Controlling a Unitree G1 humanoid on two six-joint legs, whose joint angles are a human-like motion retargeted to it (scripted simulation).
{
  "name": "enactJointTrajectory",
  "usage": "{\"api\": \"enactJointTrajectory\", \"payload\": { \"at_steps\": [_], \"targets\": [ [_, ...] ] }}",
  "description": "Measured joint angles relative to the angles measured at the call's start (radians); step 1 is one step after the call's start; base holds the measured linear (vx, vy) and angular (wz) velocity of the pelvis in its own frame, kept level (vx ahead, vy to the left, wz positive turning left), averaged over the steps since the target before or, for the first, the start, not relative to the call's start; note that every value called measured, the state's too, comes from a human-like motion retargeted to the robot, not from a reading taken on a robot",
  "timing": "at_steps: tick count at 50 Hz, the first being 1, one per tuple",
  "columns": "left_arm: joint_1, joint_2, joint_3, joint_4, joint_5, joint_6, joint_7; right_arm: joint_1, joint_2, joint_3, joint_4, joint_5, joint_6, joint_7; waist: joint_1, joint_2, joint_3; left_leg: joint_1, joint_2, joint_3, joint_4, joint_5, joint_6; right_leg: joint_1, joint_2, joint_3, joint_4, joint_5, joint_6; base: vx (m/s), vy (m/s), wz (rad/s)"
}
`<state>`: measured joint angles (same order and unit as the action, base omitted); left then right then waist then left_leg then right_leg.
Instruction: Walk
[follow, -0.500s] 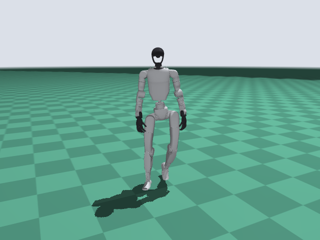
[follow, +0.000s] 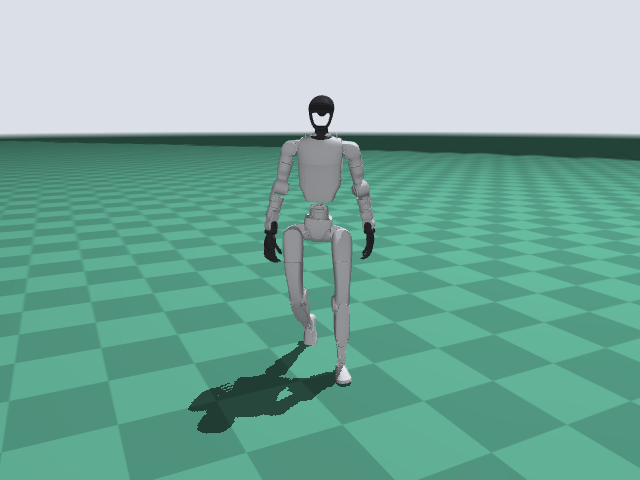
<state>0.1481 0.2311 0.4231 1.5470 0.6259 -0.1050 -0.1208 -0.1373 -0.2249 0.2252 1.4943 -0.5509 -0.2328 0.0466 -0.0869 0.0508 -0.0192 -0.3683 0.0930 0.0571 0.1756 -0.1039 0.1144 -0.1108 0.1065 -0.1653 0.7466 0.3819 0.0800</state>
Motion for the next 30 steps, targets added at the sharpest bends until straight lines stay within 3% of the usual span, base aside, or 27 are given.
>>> {"api": "enactJointTrajectory", "payload": {
  "at_steps": [2,3,5,8,10,15,18,20,22,25,26,28,30],
  "targets": [
    [-0.091,0.011,-0.028,-0.02,0.009,-0.009,-0.01,0.048,-0.021,-0.023,0.014,0.003,0.003,0.012,-0.001,0.016,0.003,0.045,0.008,-0.011,-0.007,-0.028,-0.02,-0.09,-0.048,-0.043,0.07,-0.14,-0.052,0.79,0.18,-0.09],
    [-0.136,0.017,-0.039,-0.035,0.012,-0.015,-0.015,0.071,-0.03,-0.033,0.019,0.002,0.003,0.017,-0.003,0.012,0.008,0.07,-0.004,-0.021,-0.013,-0.043,-0.026,-0.13,-0.04,-0.016,0.066,-0.175,-0.039,0.77,0.14,0.07],
    [-0.225,0.029,-0.058,-0.068,0.011,-0.033,-0.021,0.117,-0.048,-0.051,0.024,0.003,0.001,0.024,-0.018,0.009,0.021,0.118,-0.015,-0.032,-0.027,-0.06,-0.037,-0.202,-0.038,0.033,0.031,-0.253,0.028,0.71,0.11,0.37],
    [-0.335,0.024,-0.07,-0.128,-0.013,-0.081,-0.017,0.181,-0.078,-0.066,0.032,-0.01,-0.001,0.029,-0.054,-0.002,0.024,0.213,-0.024,-0.022,-0.071,-0.083,-0.065,-0.271,-0.135,0.025,-0.145,-0.348,0.108,0.78,0.08,0.5],
    [-0.399,0.02,-0.079,-0.165,-0.043,-0.113,-0.021,0.212,-0.096,-0.074,0.043,-0.029,0.004,0.037,-0.068,-0.033,0.031,0.286,-0.052,-0.008,-0.096,-0.105,-0.086,-0.291,-0.208,0.026,-0.325,-0.384,0.175,0.92,-0.05,0.14],
    [-0.496,0.033,-0.106,-0.252,-0.105,-0.174,-0.042,0.21,-0.112,-0.087,0.084,-0.07,0.034,0.048,-0.064,-0.068,0.055,0.462,0.004,0.031,-0.113,-0.18,-0.223,-0.326,-0.175,0.069,-0.736,-0.474,0.182,0.84,-0.32,-0.18],
    [-0.494,0.028,-0.131,-0.282,-0.111,-0.192,-0.054,0.207,-0.112,-0.1,0.092,-0.068,0.04,0.047,-0.067,-0.052,0.035,0.511,0.005,0.02,-0.073,-0.18,-0.3,-0.303,-0.157,0.059,-0.741,-0.435,0.182,0.96,-0.02,-0.02],
    [-0.471,0.019,-0.146,-0.293,-0.097,-0.194,-0.061,0.199,-0.103,-0.105,0.09,-0.052,0.042,0.046,-0.073,-0.043,0.005,0.505,-0.006,0.013,-0.014,-0.096,-0.363,-0.313,-0.198,-0.123,-0.709,-0.37,0.182,1.08,0.06,0.44],
    [-0.422,-0.011,-0.152,-0.289,-0.063,-0.189,-0.059,0.186,-0.089,-0.104,0.093,-0.038,0.045,0.04,-0.13,-0.033,-0.014,0.518,-0.071,-0.02,0.038,0.104,-0.363,-0.29,-0.205,0.088,-0.655,-0.36,0.176,1.01,0.5,1.44],
    [-0.36,-0.043,-0.144,-0.251,-0.019,-0.177,-0.038,0.108,-0.057,-0.107,0.086,-0.021,0.041,0.019,-0.203,-0.073,0.002,0.425,-0.183,0.058,0.272,0.472,-0.376,-0.26,-0.348,0.051,-0.593,-0.413,0.15,0.85,0.29,1.28],
    [-0.341,-0.039,-0.14,-0.224,0.003,-0.167,-0.037,0.084,-0.039,-0.097,0.081,-0.008,0.031,0.013,-0.187,-0.1,0.0,0.364,-0.164,0.153,0.387,0.527,-0.376,-0.24,-0.37,0.023,-0.596,-0.425,0.137,0.74,-0.03,0.21],
    [-0.291,-0.032,-0.145,-0.184,0.046,-0.138,-0.041,0.044,-0.004,-0.077,0.061,0.012,0.012,0.005,-0.147,-0.135,-0.007,0.253,-0.127,0.271,0.568,0.575,-0.376,-0.195,-0.375,-0.025,-0.613,-0.443,0.108,0.82,-0.23,-0.34],
    [-0.23,-0.036,-0.136,-0.164,0.092,-0.104,-0.032,-0.002,0.025,-0.059,0.031,0.018,-0.002,0.003,-0.132,-0.145,-0.008,0.168,-0.107,0.297,0.641,0.43,-0.376,-0.155,-0.359,-0.045,-0.634,-0.451,0.091,0.92,-0.08,-0.03]
  ]
}}
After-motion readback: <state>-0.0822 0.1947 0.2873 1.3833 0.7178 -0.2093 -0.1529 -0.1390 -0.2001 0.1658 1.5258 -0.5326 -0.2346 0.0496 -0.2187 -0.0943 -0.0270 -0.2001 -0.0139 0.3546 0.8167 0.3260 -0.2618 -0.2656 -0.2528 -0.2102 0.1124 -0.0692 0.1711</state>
